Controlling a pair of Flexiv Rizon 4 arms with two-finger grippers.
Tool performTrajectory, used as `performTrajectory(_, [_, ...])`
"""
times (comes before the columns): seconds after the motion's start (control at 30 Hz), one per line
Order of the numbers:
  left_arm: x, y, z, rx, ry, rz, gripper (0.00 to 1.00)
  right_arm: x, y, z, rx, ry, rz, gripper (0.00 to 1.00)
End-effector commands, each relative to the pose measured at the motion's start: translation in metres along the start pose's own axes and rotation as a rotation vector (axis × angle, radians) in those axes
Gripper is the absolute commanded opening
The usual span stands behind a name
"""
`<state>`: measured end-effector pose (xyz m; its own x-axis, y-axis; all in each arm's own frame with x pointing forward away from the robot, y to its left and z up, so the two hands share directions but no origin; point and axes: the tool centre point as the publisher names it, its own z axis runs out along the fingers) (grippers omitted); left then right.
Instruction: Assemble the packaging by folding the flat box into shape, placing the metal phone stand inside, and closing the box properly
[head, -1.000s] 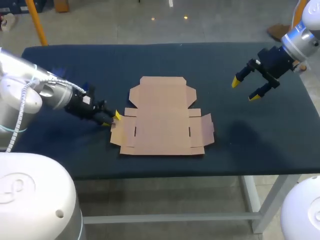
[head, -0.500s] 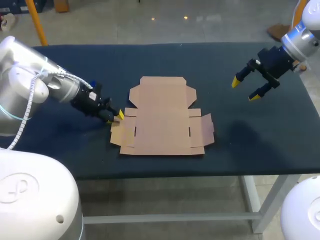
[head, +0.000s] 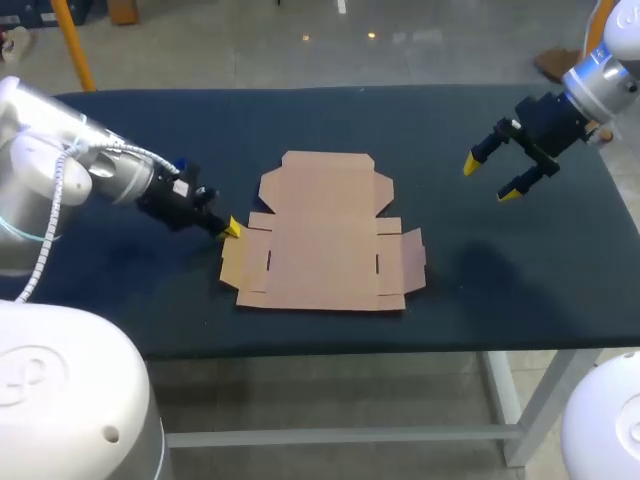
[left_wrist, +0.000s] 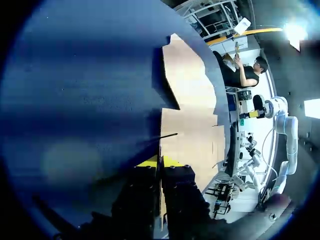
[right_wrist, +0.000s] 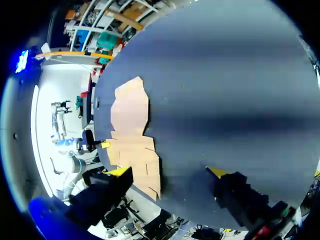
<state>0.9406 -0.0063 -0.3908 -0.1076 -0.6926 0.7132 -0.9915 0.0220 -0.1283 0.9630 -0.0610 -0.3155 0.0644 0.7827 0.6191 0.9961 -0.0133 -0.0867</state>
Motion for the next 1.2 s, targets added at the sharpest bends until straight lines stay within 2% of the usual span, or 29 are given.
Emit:
performTrajectory(0.03, [-0.004, 0.003, 0.0, 0.018, 0.024, -0.003, 0.0, -0.001, 0.001, -0.001, 0.005, 0.002, -0.001, 1.0])
performTrajectory(0.63, [-0.005, 0.003, -0.003, 0.076, 0.058, -0.054, 0.0, -0.001, 0.001, -0.001, 0.005, 0.002, -0.001, 1.0])
performTrajectory(0.93, [-0.006, 0.002, -0.002, 0.055, 0.052, -0.057, 0.0, -0.001, 0.001, -0.001, 0.005, 0.002, -0.001, 1.0])
performTrajectory(0.97, [-0.006, 0.002, -0.002, 0.05, 0.048, -0.056, 0.3, -0.001, 0.001, -0.001, 0.005, 0.002, -0.001, 1.0])
performTrajectory(1.03, [-0.005, 0.001, -0.002, 0.033, 0.037, -0.05, 1.0, -0.001, 0.001, -0.001, 0.005, 0.002, -0.001, 1.0])
performTrajectory(1.2, [0.001, -0.001, -0.017, 0.044, 0.003, -0.024, 1.0, -0.001, 0.001, -0.001, 0.005, 0.002, -0.001, 1.0])
